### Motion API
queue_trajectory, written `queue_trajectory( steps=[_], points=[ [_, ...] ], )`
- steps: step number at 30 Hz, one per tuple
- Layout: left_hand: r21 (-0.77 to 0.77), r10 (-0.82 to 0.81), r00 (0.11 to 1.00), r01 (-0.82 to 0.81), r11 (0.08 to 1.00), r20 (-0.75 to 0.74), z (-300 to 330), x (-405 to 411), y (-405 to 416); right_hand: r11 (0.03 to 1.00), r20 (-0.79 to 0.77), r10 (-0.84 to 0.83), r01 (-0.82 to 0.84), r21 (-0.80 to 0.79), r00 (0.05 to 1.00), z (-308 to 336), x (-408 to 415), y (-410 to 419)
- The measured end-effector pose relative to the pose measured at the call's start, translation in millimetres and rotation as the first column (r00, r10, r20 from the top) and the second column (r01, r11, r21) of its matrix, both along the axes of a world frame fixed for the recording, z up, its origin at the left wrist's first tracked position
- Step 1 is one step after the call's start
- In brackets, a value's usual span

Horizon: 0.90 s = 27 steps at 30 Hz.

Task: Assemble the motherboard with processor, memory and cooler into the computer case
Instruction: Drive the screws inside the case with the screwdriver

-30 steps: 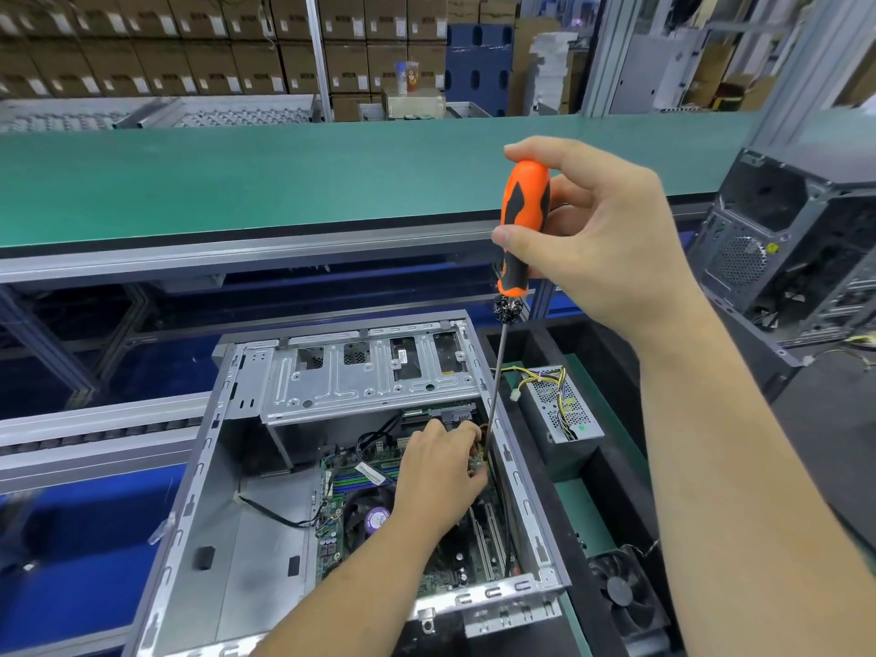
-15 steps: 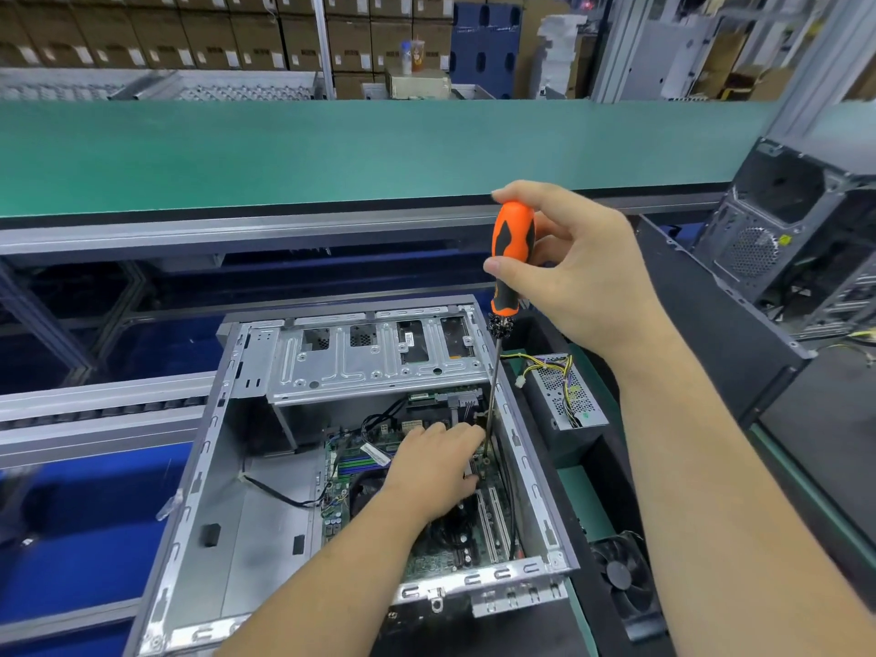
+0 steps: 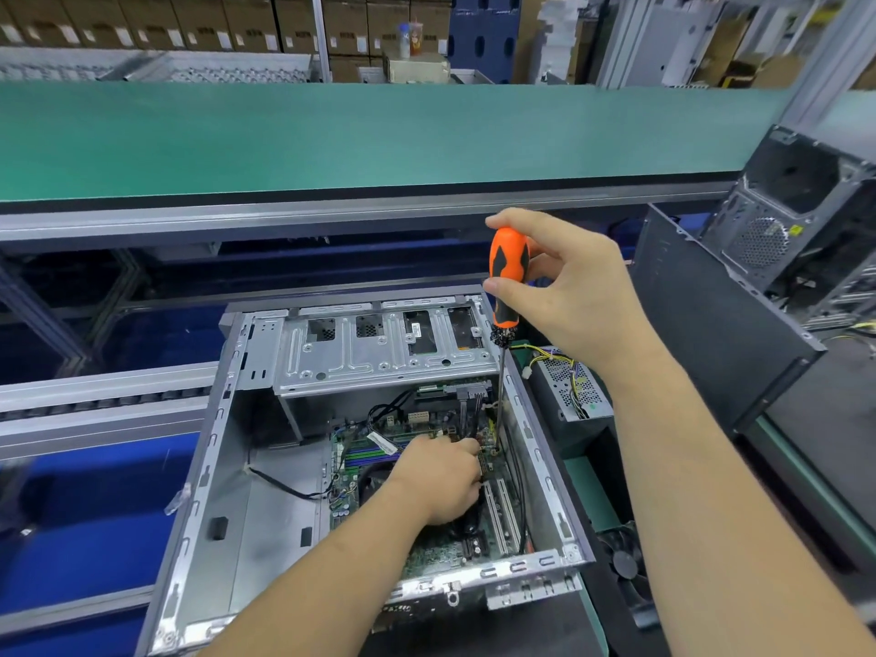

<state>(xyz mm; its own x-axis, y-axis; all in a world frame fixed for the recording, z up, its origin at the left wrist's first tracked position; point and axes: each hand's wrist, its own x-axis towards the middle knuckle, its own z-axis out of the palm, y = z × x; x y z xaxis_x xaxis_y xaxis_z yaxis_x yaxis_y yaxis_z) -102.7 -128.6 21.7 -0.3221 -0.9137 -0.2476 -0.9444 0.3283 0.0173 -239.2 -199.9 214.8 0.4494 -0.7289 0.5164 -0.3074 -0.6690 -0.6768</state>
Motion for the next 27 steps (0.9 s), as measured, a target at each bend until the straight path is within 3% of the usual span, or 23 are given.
queue_trajectory(
  steps=[27],
  points=[
    [0.026, 0.021, 0.999, -0.020, 0.999, -0.039, -3, 0, 1, 0.999, -0.048, -0.043, 0.043, -0.013, 0.998, -15, 7, -2]
  ],
)
